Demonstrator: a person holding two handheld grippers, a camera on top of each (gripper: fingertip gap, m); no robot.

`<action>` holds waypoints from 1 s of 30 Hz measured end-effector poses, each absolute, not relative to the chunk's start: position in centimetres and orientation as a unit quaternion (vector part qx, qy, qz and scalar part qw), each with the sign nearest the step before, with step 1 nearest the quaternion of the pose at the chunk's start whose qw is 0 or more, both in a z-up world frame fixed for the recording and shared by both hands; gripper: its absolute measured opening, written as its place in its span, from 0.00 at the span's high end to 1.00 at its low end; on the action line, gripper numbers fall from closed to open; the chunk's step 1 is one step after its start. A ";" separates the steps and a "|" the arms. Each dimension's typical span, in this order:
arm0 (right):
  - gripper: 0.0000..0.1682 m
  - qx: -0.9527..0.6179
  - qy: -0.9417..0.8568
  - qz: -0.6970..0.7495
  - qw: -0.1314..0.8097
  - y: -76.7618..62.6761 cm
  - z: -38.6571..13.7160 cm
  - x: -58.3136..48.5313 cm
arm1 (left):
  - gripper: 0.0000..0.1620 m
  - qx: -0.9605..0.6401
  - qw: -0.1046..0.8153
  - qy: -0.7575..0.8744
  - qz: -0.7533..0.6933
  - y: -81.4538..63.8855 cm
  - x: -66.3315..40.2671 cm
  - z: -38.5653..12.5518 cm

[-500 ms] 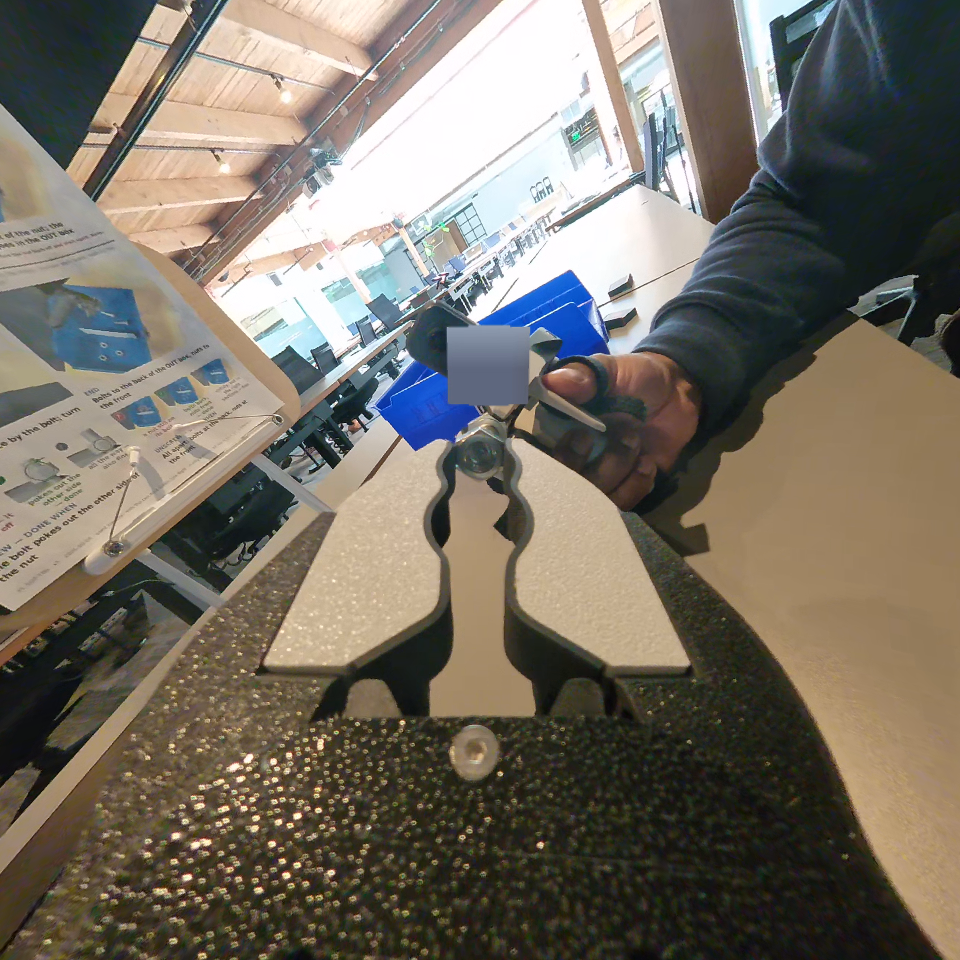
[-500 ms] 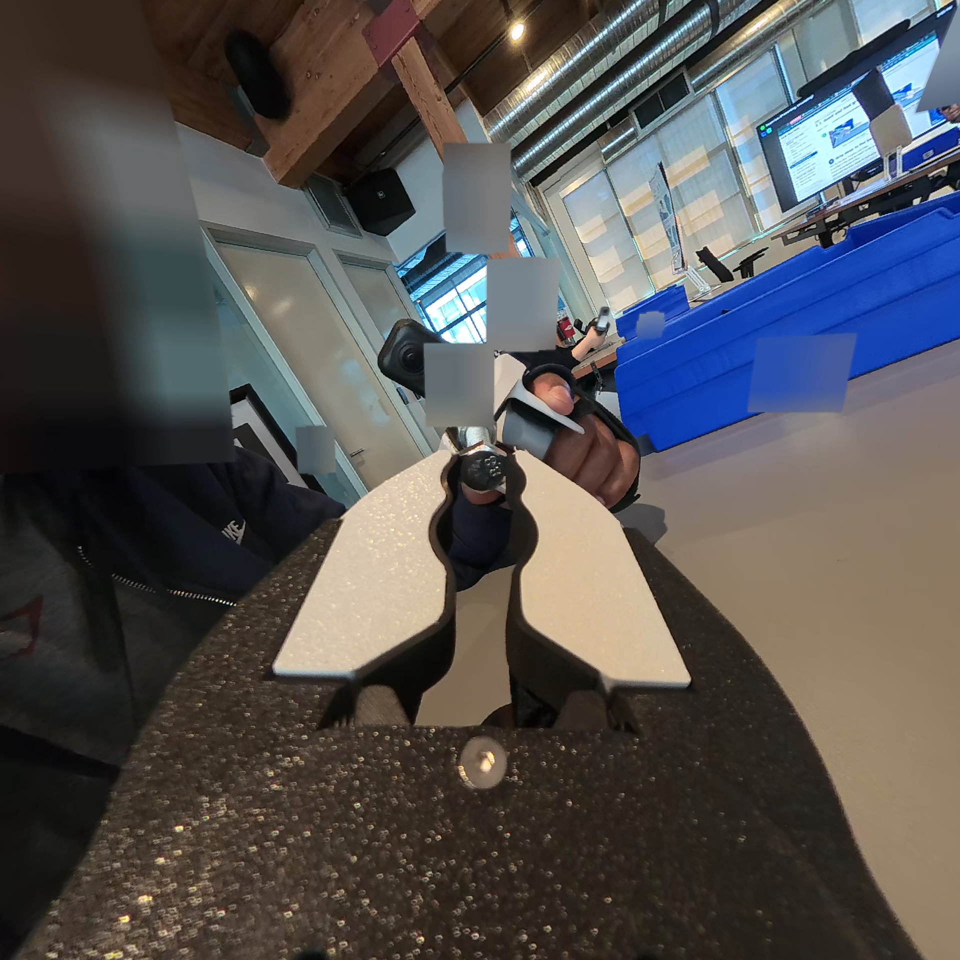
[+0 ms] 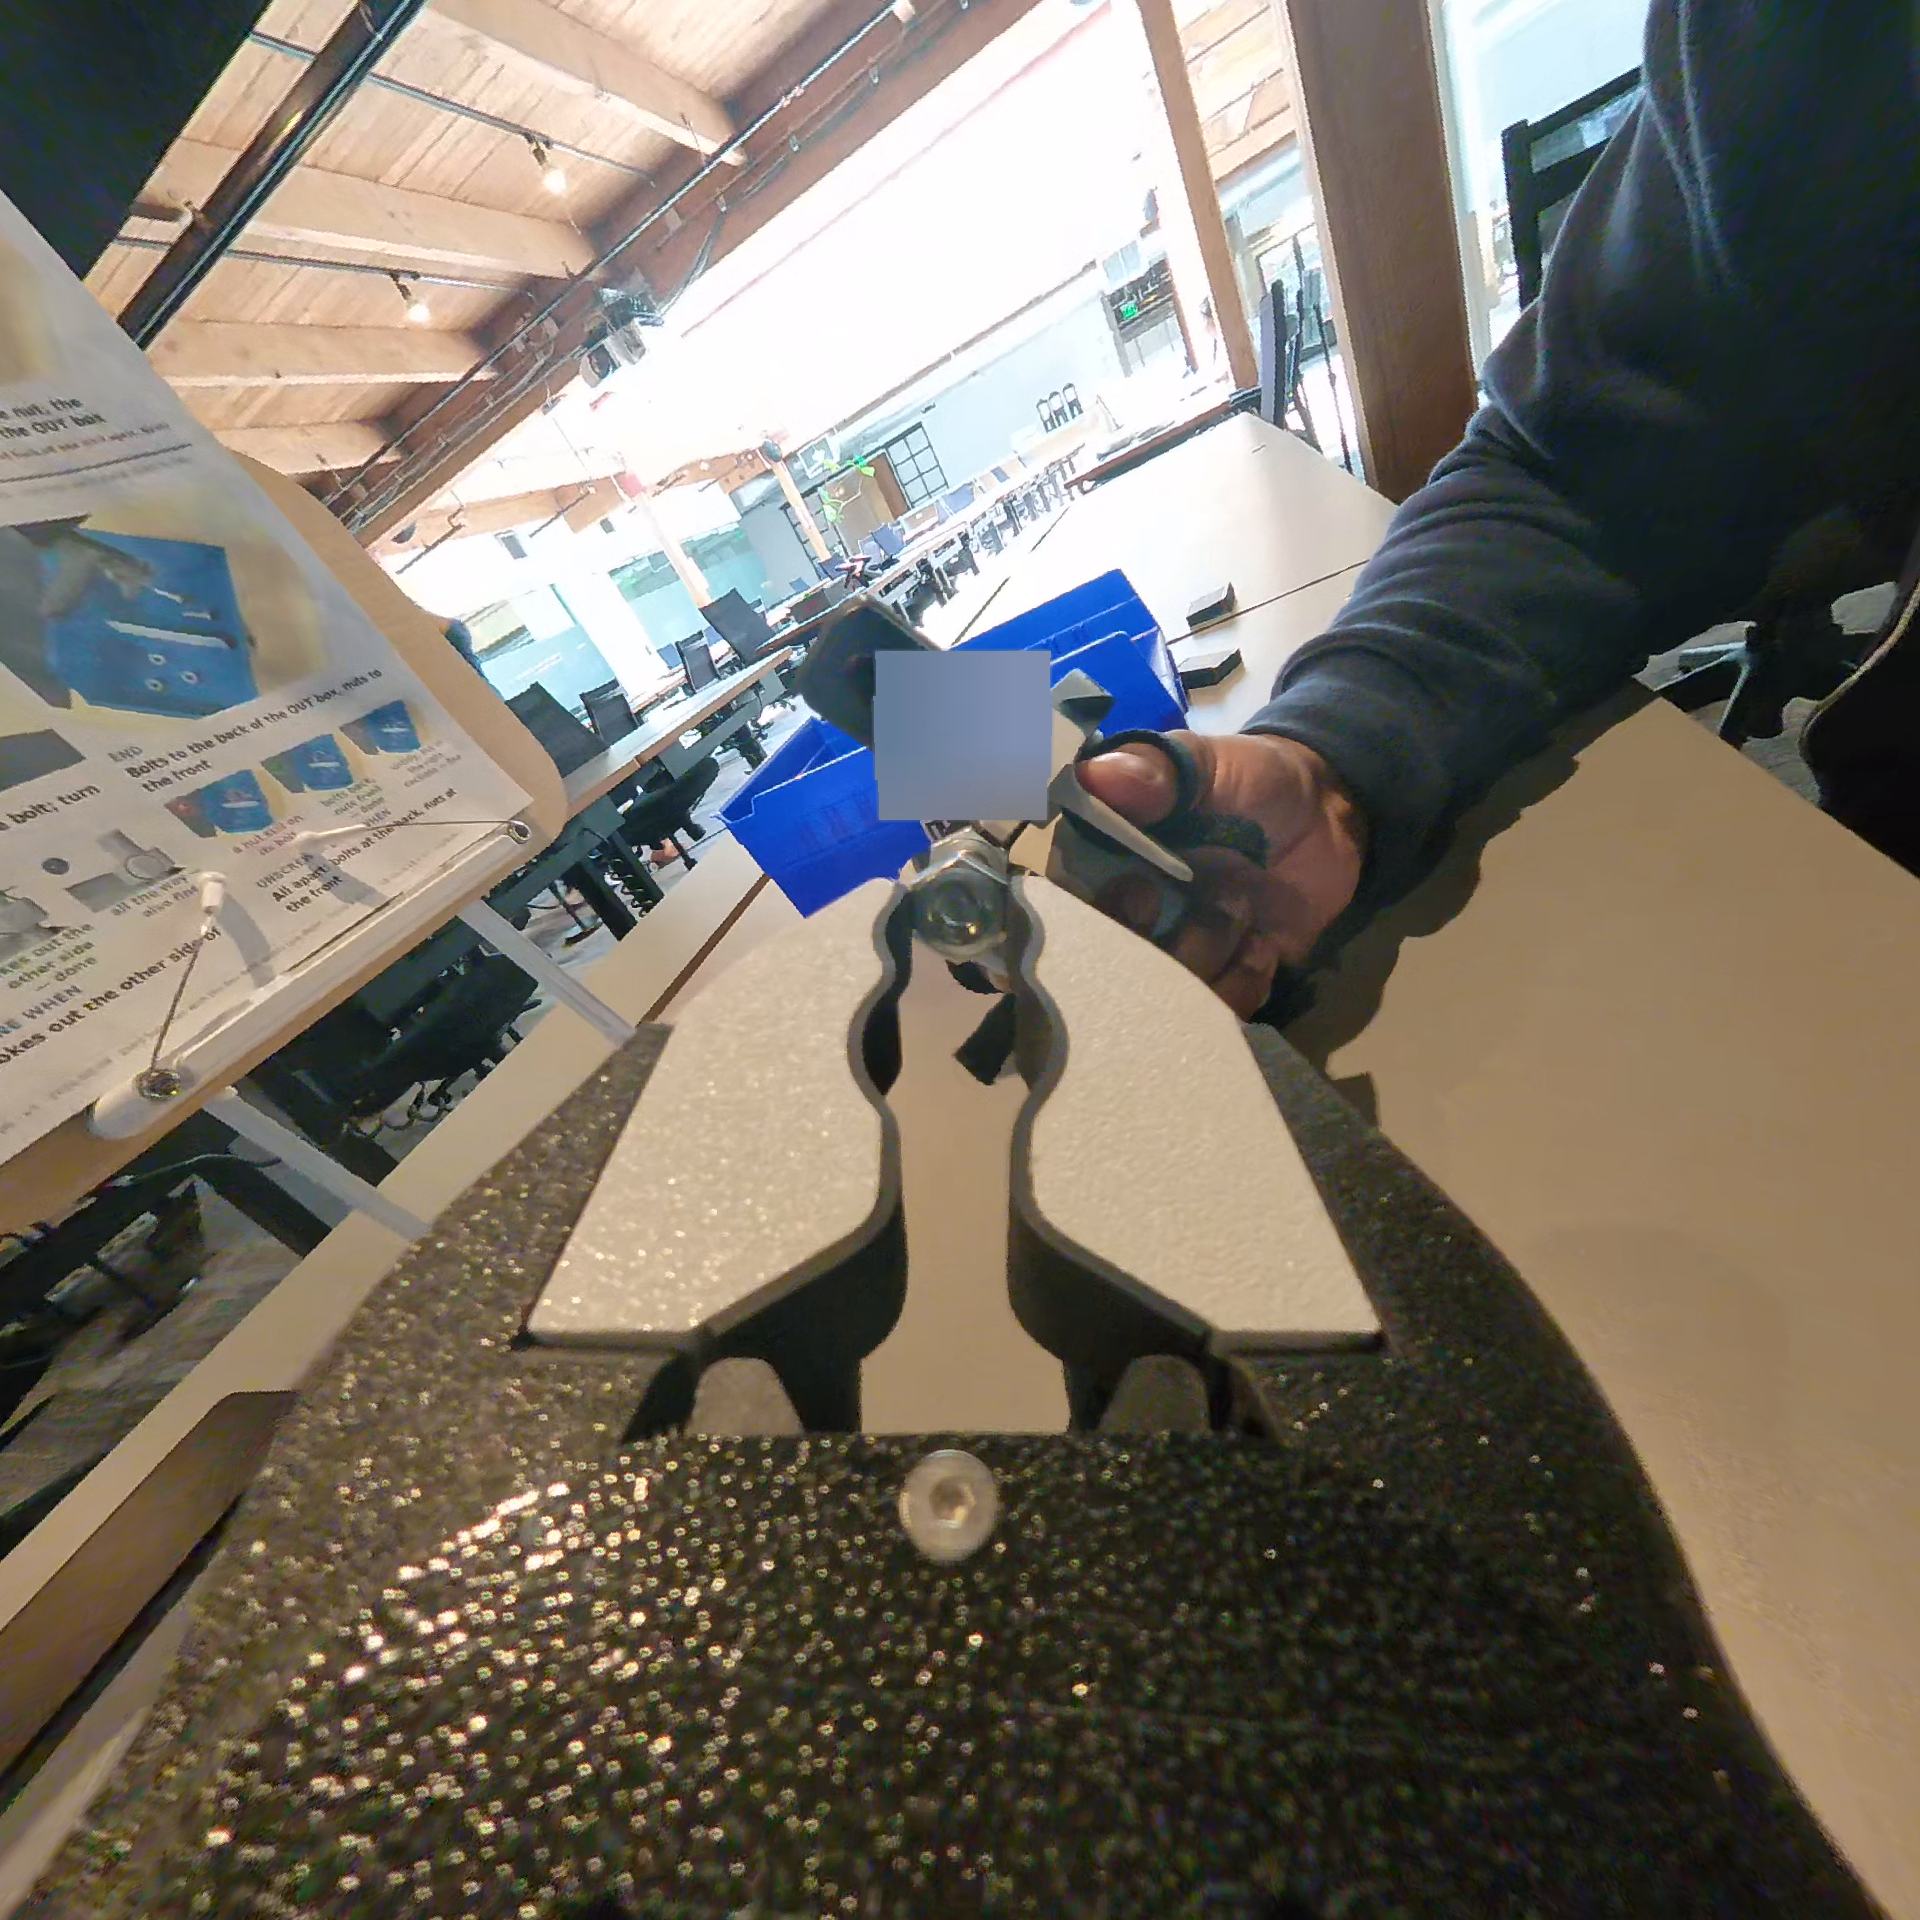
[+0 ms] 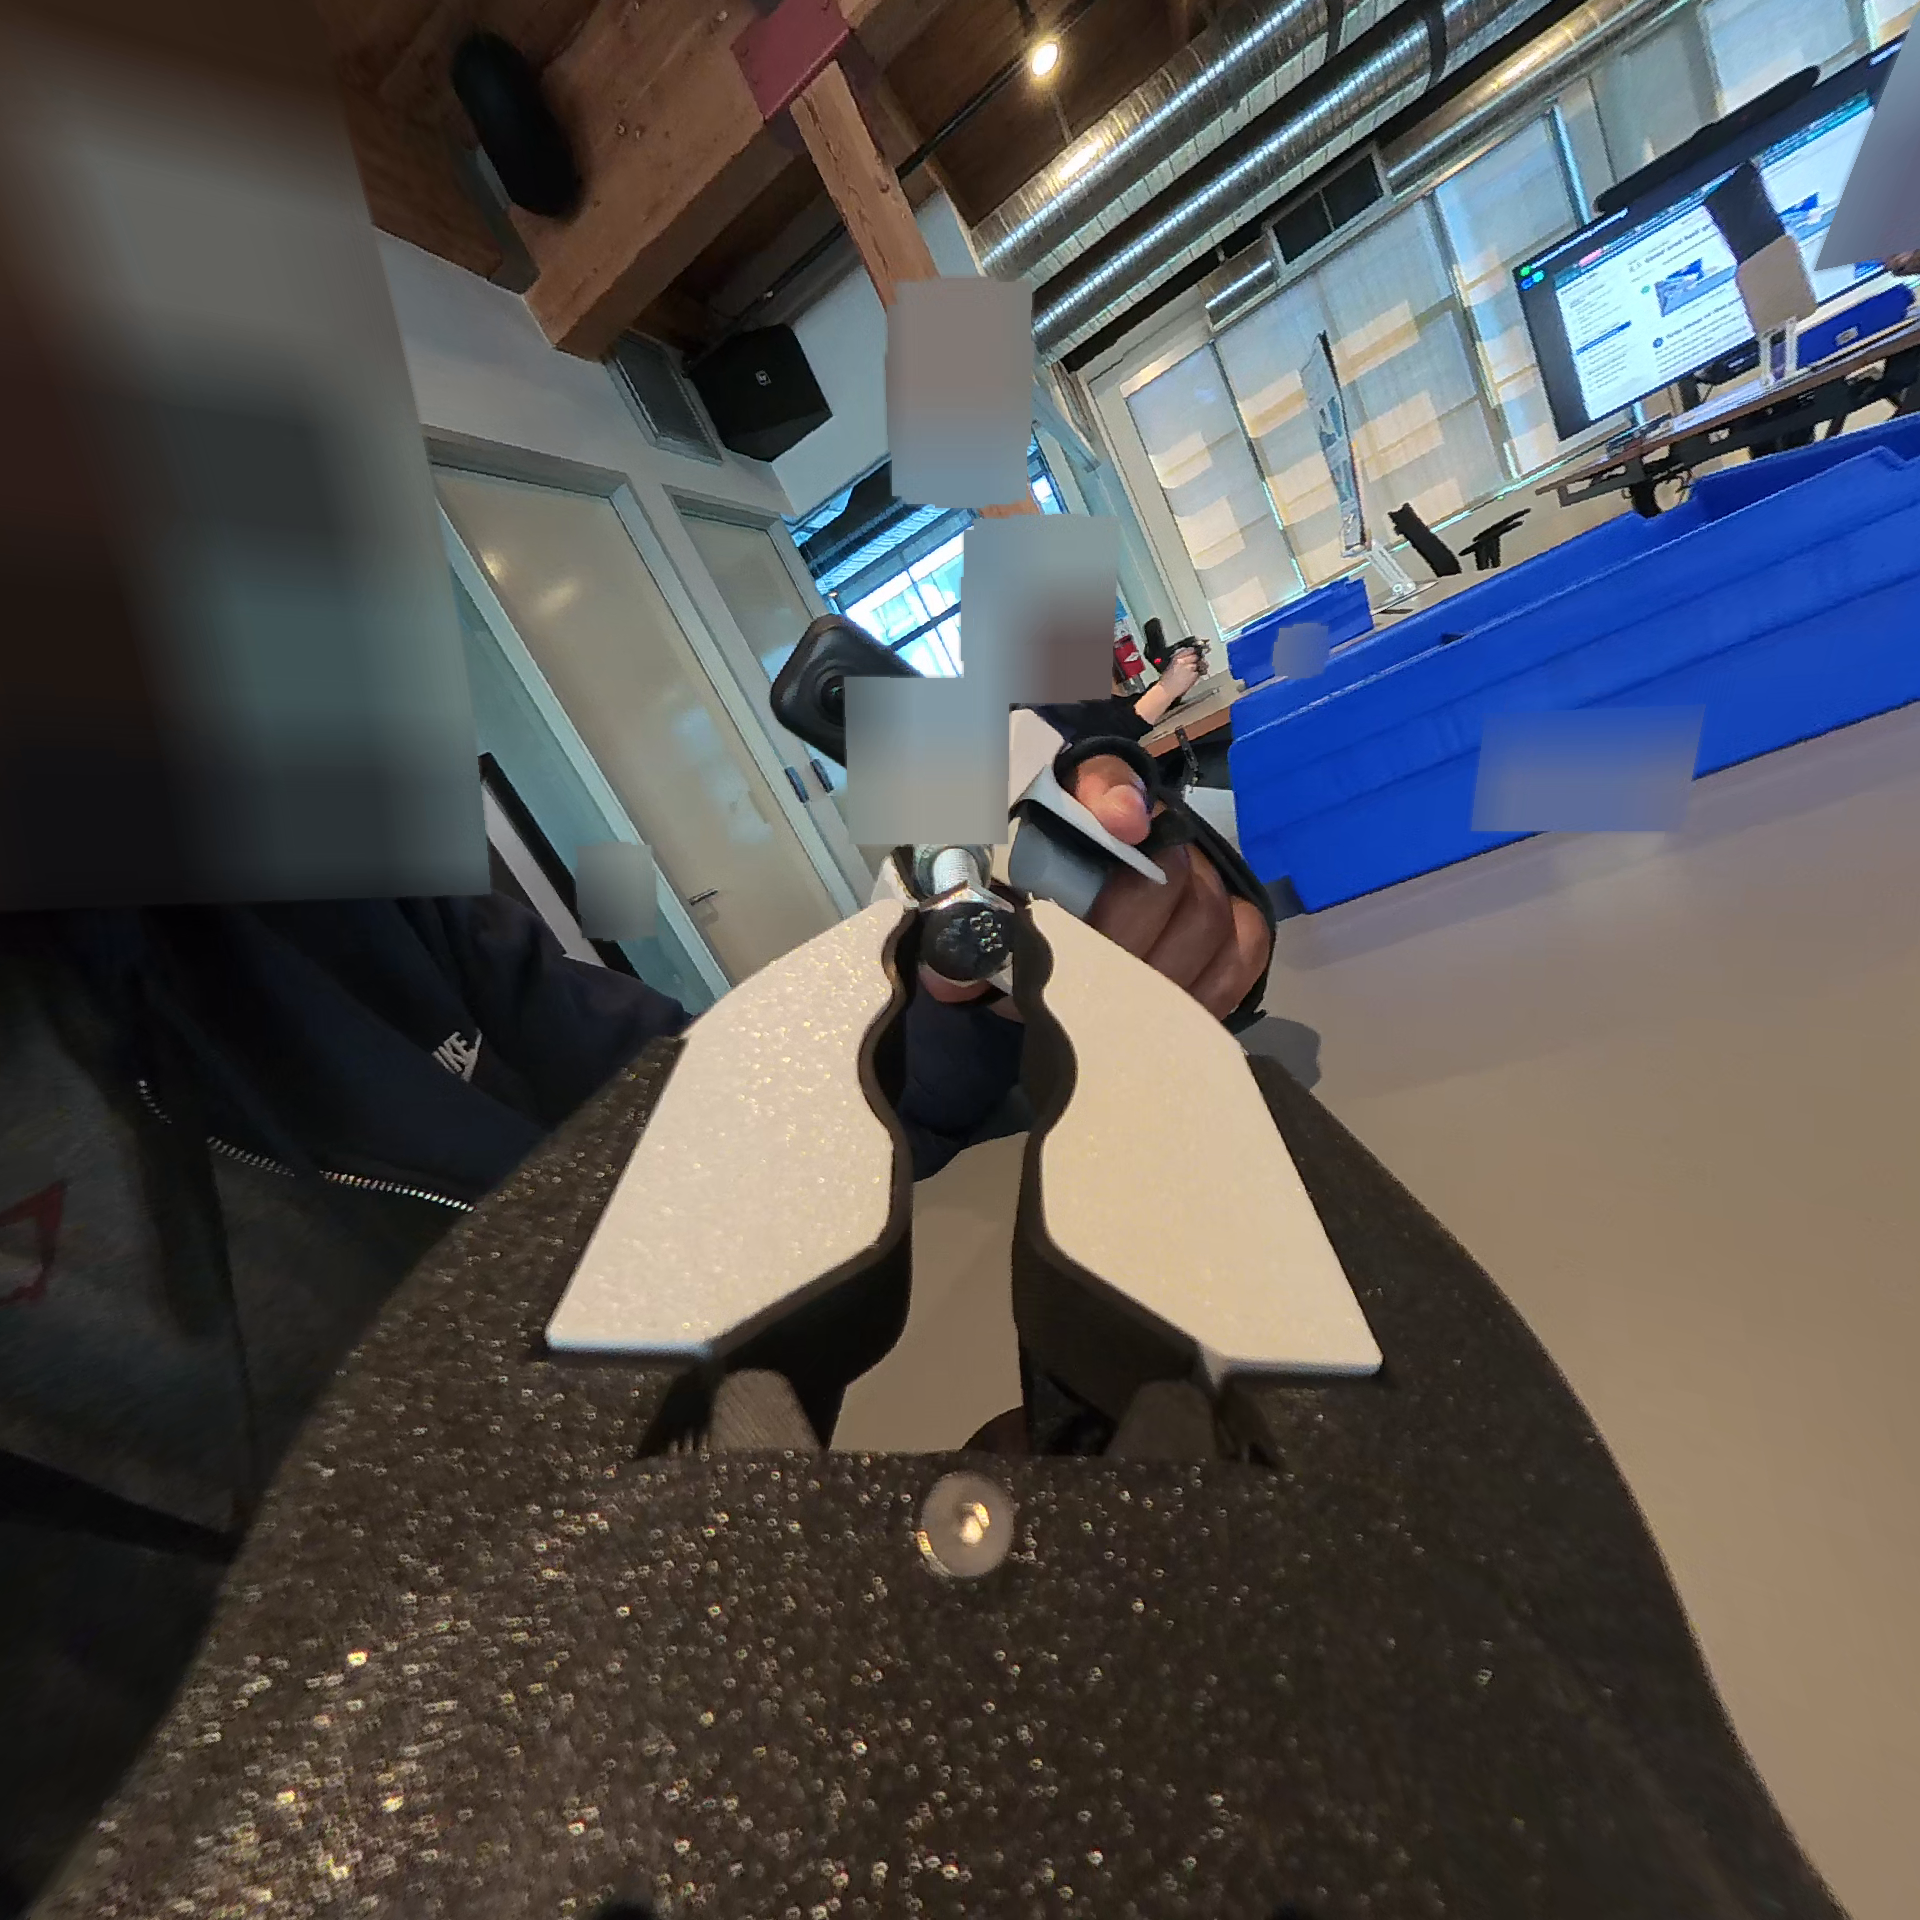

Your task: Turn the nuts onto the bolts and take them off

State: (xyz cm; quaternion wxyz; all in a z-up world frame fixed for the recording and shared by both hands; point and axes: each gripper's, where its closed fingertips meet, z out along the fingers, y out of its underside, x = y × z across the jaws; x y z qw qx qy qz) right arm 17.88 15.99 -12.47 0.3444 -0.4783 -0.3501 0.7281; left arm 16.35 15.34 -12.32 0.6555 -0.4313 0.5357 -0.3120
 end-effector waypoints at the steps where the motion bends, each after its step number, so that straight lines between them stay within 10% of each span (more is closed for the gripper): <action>1: 0.90 -0.480 -0.349 0.726 0.346 16.1 -12.5 17.9 | 0.90 -0.430 0.656 0.532 -0.319 15.3 16.3 -12.2; 30: 0.90 -0.490 -0.346 0.707 0.374 17.1 -12.7 18.4 | 0.90 -0.645 0.676 0.267 -0.234 24.8 7.2 -12.4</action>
